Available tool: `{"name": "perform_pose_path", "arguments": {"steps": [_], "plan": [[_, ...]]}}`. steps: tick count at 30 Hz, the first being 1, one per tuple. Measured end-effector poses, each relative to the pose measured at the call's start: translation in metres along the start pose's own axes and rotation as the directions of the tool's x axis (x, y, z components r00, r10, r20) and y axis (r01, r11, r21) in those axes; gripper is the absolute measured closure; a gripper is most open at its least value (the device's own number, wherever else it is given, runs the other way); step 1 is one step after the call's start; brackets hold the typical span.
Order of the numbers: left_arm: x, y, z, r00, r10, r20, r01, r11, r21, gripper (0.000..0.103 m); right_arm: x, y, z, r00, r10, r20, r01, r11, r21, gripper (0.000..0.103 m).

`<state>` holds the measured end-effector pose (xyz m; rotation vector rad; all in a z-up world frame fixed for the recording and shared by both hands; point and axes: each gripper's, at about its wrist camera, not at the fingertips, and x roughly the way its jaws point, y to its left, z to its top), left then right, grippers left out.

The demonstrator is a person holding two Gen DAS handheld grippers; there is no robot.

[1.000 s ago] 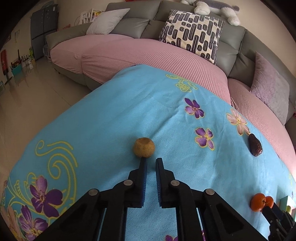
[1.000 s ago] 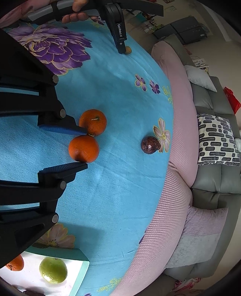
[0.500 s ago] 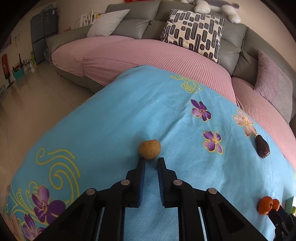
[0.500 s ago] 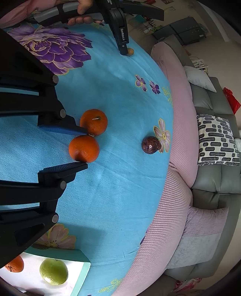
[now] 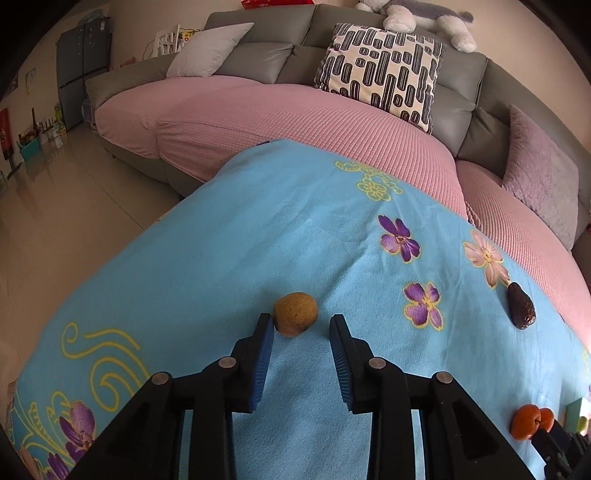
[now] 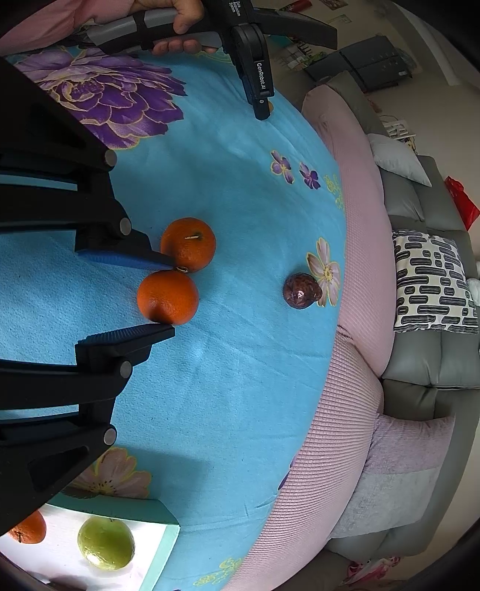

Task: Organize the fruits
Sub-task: 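Carry the orange with the right tool while the left tool carries the brown fruit over the tray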

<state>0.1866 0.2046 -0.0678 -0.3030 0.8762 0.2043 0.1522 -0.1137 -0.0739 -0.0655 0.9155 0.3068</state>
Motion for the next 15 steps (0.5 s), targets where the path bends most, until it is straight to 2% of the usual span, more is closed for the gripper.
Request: {"name": "perform_pose_path", "arguments": {"steps": [3, 4, 10, 15], "plan": [[-0.001, -0.001, 0.002, 1.0, 0.002, 0.008, -0.002, 1.0, 0.001, 0.071, 0.0, 0.0, 0.0, 1.0, 0.002, 0.0, -0.002, 1.0, 0.001, 0.072], [-0.001, -0.002, 0.001, 1.0, 0.007, 0.013, -0.007, 1.0, 0.005, 0.075, 0.0, 0.0, 0.0, 1.0, 0.002, 0.0, -0.002, 1.0, 0.002, 0.072], [-0.011, -0.012, -0.004, 1.0, -0.009, 0.013, 0.008, 1.0, 0.009, 0.076, -0.003, -0.002, -0.002, 1.0, 0.002, -0.001, -0.002, 1.0, 0.007, 0.073], [-0.026, -0.024, -0.012, 1.0, -0.013, 0.014, 0.013, 0.999, -0.031, 0.076, -0.011, -0.008, -0.005, 1.0, -0.009, 0.003, 0.009, 1.0, 0.03, 0.073]]}}
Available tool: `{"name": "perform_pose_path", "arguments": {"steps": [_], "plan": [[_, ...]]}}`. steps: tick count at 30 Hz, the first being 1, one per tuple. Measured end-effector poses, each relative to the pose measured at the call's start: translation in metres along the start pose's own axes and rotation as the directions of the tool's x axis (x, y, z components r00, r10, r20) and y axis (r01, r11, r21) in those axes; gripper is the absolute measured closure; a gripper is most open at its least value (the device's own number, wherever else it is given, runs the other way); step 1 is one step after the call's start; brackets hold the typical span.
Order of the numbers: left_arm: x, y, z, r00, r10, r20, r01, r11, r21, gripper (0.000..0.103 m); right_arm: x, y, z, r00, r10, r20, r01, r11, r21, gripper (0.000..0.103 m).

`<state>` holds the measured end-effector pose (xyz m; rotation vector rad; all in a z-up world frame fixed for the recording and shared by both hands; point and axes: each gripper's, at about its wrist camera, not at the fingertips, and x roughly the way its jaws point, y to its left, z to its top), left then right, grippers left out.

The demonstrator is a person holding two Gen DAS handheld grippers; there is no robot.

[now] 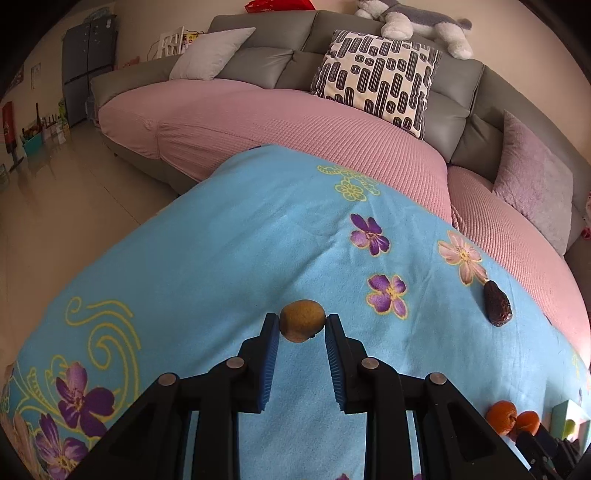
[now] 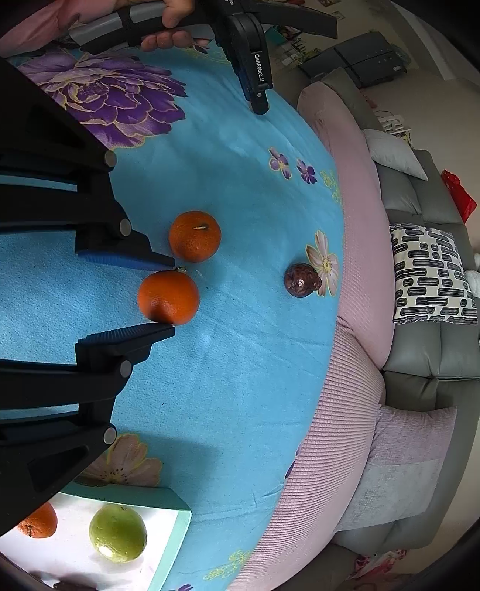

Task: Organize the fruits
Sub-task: 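Carry the orange with the right tool while the left tool carries the brown fruit over the tray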

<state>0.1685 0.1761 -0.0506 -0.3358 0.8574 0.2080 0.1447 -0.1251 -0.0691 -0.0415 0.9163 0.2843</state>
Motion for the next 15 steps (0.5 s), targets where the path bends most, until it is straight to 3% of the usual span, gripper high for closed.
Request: {"name": "perform_pose_path", "arguments": {"steps": [15], "plan": [[-0.075, -0.063, -0.031, 0.992, -0.121, 0.027, 0.12, 0.992, 0.027, 0.076, -0.081, -0.033, -0.018, 0.994, -0.074, 0.083, 0.065, 0.993, 0.102, 0.073]]}}
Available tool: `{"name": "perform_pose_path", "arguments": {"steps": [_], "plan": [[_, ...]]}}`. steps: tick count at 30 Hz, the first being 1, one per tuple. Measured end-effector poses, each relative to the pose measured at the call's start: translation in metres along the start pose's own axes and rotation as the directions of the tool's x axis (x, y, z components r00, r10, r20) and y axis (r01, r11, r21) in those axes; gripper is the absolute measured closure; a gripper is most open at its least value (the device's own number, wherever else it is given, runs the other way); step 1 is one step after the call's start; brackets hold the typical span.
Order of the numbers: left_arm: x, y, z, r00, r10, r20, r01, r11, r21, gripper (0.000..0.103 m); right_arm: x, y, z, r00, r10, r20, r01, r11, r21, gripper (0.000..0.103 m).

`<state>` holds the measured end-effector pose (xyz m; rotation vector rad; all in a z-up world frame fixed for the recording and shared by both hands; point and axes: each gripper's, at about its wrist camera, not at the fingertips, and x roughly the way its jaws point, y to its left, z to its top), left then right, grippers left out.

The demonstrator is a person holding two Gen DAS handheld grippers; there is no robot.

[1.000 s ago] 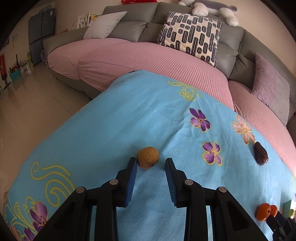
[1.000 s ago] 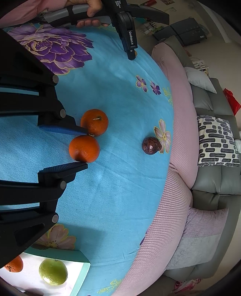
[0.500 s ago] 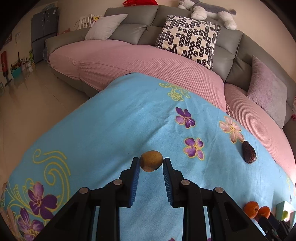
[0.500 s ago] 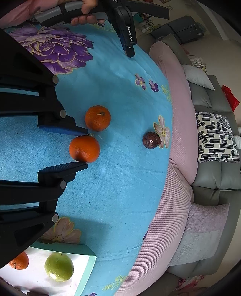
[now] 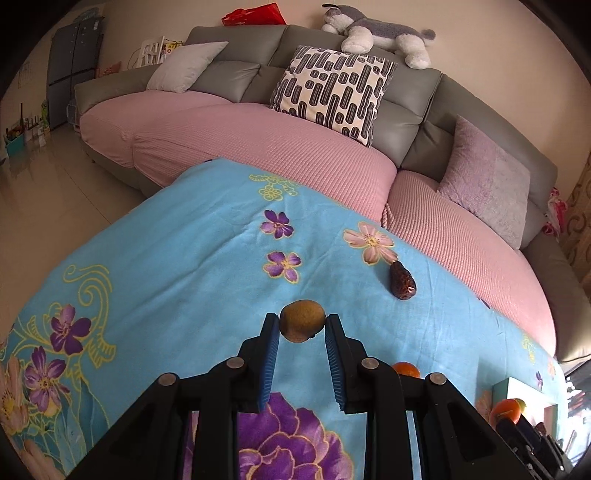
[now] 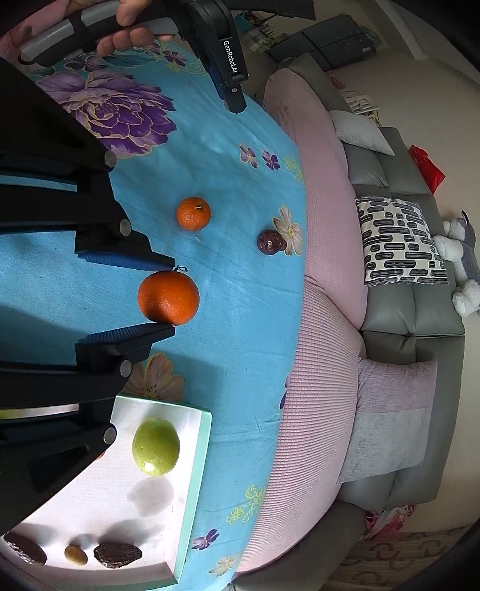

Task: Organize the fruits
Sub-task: 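Carry the orange with the right tool while the left tool carries the brown fruit over the tray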

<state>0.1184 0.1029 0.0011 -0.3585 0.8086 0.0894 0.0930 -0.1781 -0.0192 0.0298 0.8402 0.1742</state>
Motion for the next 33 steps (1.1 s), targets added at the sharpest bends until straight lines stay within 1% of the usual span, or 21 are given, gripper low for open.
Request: {"name": "perform_pose_path", "arguments": {"steps": [3, 4, 9, 13, 16, 20, 25, 33], "plan": [[-0.009, -0.021, -0.008, 0.999, -0.039, 0.012, 0.038, 0.998, 0.056, 0.076, -0.017, -0.013, -0.005, 1.0, -0.021, 0.01, 0.021, 0.999, 0.033, 0.073], [-0.011, -0.028, -0.011, 0.999, -0.045, 0.018, 0.043, 0.996, 0.083, 0.076, -0.023, -0.018, -0.007, 1.0, -0.025, 0.013, 0.025, 0.999, 0.046, 0.073], [-0.017, -0.055, -0.016, 0.998, -0.052, 0.023, 0.047, 0.986, 0.158, 0.076, -0.048, -0.043, -0.015, 0.998, -0.06, 0.036, 0.056, 0.994, 0.094, 0.073], [-0.017, -0.078, -0.028, 0.998, -0.056, 0.014, 0.052, 0.973, 0.224, 0.076, -0.061, -0.062, -0.017, 0.996, -0.072, 0.06, 0.063, 0.988, 0.144, 0.073], [-0.018, -0.098, -0.039, 0.996, -0.083, -0.008, 0.082, 0.96, 0.269, 0.076, -0.064, -0.075, -0.021, 0.994, -0.093, 0.058, 0.082, 0.983, 0.164, 0.073], [-0.019, -0.129, -0.057, 0.992, -0.121, -0.035, 0.126, 0.929, 0.348, 0.076, -0.066, -0.096, -0.027, 0.991, -0.126, 0.043, 0.115, 0.972, 0.204, 0.073], [-0.027, -0.166, -0.081, 0.98, -0.182, -0.077, 0.197, 0.879, 0.435, 0.076, -0.072, -0.123, -0.035, 0.982, -0.189, 0.024, 0.176, 0.951, 0.256, 0.073], [-0.039, -0.209, -0.116, 0.958, -0.249, -0.141, 0.286, 0.798, 0.531, 0.076, -0.086, -0.168, -0.051, 0.956, -0.293, -0.013, 0.279, 0.896, 0.344, 0.073]]}}
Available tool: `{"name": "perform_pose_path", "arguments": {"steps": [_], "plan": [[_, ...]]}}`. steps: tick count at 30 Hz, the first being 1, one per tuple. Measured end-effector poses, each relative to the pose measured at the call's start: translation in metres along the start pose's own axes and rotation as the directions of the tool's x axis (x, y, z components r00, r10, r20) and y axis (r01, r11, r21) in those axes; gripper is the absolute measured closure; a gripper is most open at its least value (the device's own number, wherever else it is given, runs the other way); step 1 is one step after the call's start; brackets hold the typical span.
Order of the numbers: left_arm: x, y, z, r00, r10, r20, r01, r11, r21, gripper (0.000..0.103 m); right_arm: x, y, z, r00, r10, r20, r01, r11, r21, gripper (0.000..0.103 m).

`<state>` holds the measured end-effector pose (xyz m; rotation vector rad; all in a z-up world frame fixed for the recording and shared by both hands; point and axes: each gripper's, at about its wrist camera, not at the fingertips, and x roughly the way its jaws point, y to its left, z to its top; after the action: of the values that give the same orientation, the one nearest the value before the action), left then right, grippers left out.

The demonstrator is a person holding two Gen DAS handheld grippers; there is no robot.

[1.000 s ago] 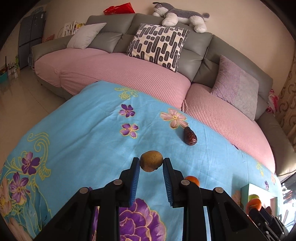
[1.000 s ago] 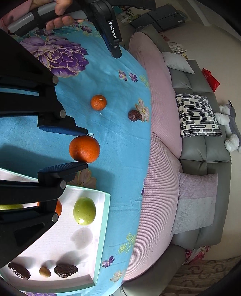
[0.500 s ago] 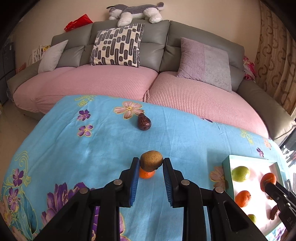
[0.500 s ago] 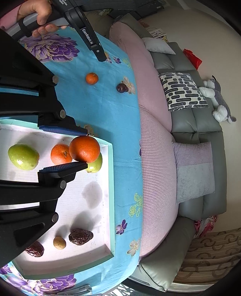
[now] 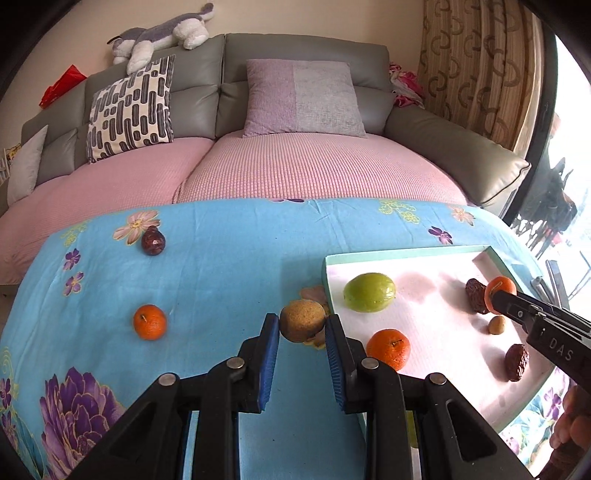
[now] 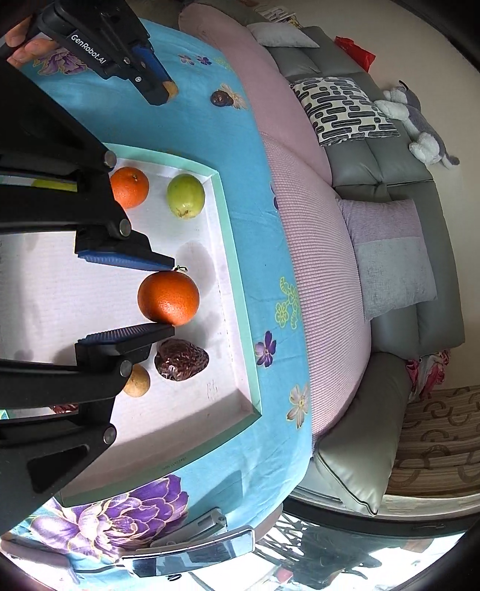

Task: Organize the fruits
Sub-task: 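Carry the orange with the right tool while the left tool carries the brown fruit over the tray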

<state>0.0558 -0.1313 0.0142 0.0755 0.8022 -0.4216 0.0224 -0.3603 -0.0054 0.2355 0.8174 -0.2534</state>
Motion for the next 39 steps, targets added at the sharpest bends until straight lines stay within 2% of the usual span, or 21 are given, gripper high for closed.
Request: {"name": "perform_pose_path", "arguments": {"steps": [12, 19, 27, 39], "plan": [[0.003, -0.069, -0.008, 0.992, -0.118, -0.04, 0.123, 0.983, 0.137, 0.076, -0.005, -0.064, -0.004, 0.991, -0.13, -0.013, 0.131, 0.983, 0.13, 0.073], [0.017, -0.096, -0.006, 0.986, -0.15, -0.07, 0.16, 0.971, 0.179, 0.076, 0.006, -0.082, -0.01, 0.99, -0.137, -0.044, 0.143, 0.973, 0.181, 0.073], [0.038, -0.118, -0.008, 0.98, -0.152, -0.129, 0.178, 0.958, 0.225, 0.076, 0.023, -0.089, -0.015, 0.986, -0.141, -0.085, 0.154, 0.97, 0.189, 0.073], [0.055, -0.124, -0.014, 0.976, -0.119, -0.182, 0.163, 0.955, 0.247, 0.076, 0.026, -0.09, -0.017, 0.983, -0.152, -0.101, 0.169, 0.97, 0.177, 0.073]]}}
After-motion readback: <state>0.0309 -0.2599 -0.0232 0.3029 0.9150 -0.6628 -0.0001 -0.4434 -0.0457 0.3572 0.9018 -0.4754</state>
